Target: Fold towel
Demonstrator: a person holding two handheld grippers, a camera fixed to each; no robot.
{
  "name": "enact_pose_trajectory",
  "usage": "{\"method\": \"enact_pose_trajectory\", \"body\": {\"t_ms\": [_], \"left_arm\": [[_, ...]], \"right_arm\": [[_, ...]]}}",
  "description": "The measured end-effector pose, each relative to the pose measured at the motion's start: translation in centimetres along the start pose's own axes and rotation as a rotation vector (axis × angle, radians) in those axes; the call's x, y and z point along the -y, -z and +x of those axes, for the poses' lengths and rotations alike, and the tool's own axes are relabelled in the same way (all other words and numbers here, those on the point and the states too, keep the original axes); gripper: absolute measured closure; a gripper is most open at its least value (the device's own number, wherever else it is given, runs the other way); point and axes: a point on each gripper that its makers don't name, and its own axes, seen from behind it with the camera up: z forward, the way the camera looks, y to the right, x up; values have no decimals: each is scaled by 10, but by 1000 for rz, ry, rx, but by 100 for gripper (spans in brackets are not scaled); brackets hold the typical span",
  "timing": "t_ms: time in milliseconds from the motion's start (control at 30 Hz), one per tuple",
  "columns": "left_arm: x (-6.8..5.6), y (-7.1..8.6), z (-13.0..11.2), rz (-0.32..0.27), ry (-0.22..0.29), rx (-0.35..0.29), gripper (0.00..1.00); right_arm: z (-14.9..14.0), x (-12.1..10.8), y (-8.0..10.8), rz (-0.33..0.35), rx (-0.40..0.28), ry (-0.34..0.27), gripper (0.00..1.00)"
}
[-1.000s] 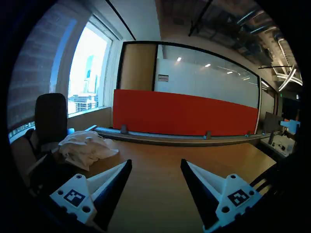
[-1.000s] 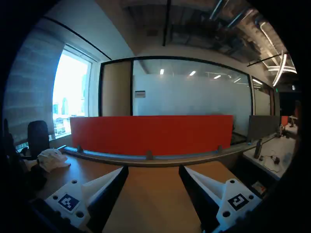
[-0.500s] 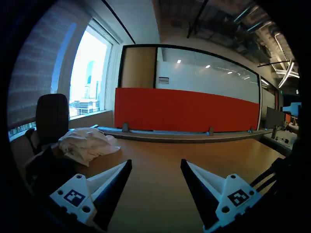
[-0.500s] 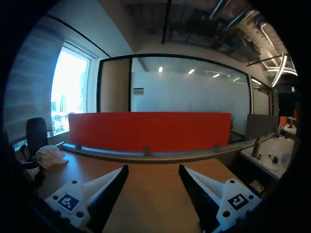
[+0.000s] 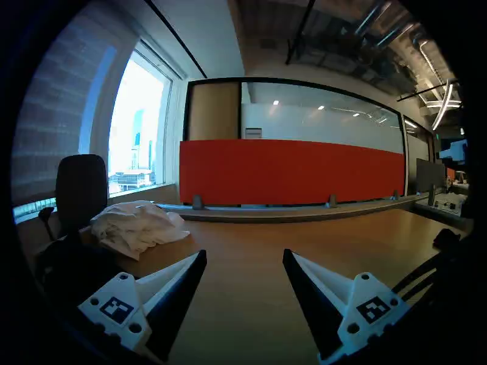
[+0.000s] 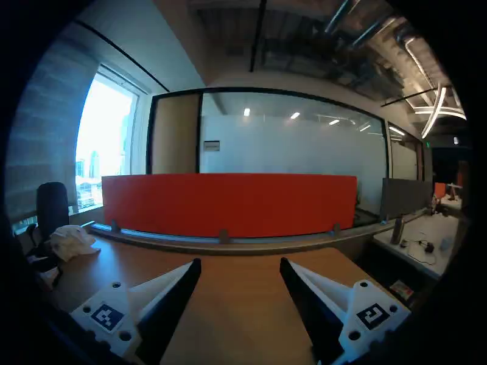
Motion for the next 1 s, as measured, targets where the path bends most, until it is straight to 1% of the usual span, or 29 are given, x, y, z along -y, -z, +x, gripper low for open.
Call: {"method": "enact_pose_trajectory", "body": {"t_ms": [167,467,767,1000], "left_arm": [[0,0,-7,-2,-10,-18,7],[2,0,-21,-2,-7,-26,7],[3,-1,-20,-7,-15,-48,7],[4,1,-19,-7,-15,-52,7]], "right_arm": [[-10,1,-2,-4,3,7,0],[-20,6,-2,1,6,17,0],[-27,3,1,-11,13,19,0],[-28,-1,3,-18,12,14,0]]}}
